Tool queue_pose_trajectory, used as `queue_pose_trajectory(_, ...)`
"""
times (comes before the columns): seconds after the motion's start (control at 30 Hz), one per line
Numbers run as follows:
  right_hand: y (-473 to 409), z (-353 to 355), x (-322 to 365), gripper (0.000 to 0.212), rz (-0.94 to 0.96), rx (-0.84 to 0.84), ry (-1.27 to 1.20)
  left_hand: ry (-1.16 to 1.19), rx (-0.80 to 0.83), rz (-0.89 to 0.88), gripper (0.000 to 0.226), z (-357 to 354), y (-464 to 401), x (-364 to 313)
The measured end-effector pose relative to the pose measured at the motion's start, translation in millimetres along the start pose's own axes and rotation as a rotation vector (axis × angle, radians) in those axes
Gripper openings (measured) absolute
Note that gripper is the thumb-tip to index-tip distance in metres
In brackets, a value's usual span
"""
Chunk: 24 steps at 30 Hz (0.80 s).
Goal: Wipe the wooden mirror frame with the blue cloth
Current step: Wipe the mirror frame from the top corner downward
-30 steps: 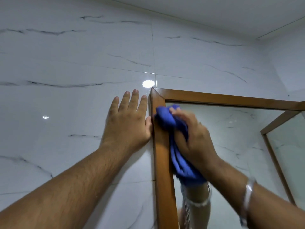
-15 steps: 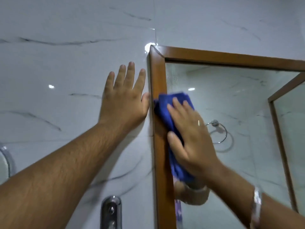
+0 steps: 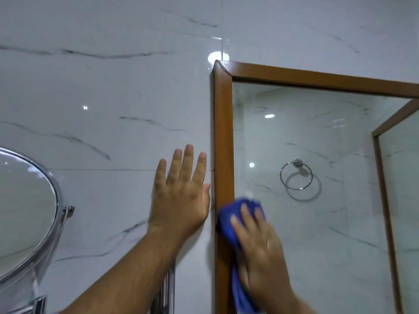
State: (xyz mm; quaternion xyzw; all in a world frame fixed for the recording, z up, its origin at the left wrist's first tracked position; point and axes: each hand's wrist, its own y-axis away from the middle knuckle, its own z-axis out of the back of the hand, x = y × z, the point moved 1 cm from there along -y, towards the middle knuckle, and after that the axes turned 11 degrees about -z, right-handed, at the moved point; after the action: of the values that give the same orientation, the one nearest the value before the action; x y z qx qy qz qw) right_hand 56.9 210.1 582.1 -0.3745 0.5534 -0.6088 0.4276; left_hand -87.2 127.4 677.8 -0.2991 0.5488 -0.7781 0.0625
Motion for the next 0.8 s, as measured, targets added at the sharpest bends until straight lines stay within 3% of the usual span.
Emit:
queue_pose_trajectory(0.07,-76.8,17.4,-15.1,0.060,-0.059,0.037,0.036,0.018,-0.016,0.002,0.067,3.2,0.2,-0.4)
queue_pose_trajectory(0.17,-195.7,21.6,-5.2,0.053,-0.170,-0.062,0.030,0.036,-0.025,0.002,0.067,4.1,-1.8,0.5)
queue_pose_trajectory(0.33,-263.6,28.3,-9.5,0.050,-0.186,-0.109,0.065,0.066,-0.052,-0.012,0.067,3.8,-1.3,2.4)
queue_pose_trajectory(0.53,-192.8,24.5,-5.1,0.054,-0.211,-0.082,0.013,0.064,-0.038,-0.009,0.064,7.5,-0.7,0.7)
queue_pose_trajectory(0.8,91.5,3.6,-3.0,0.056,-0.147,0.105,0.141,0.049,0.014,0.101,0.070,-1.7,32.3,-27.1)
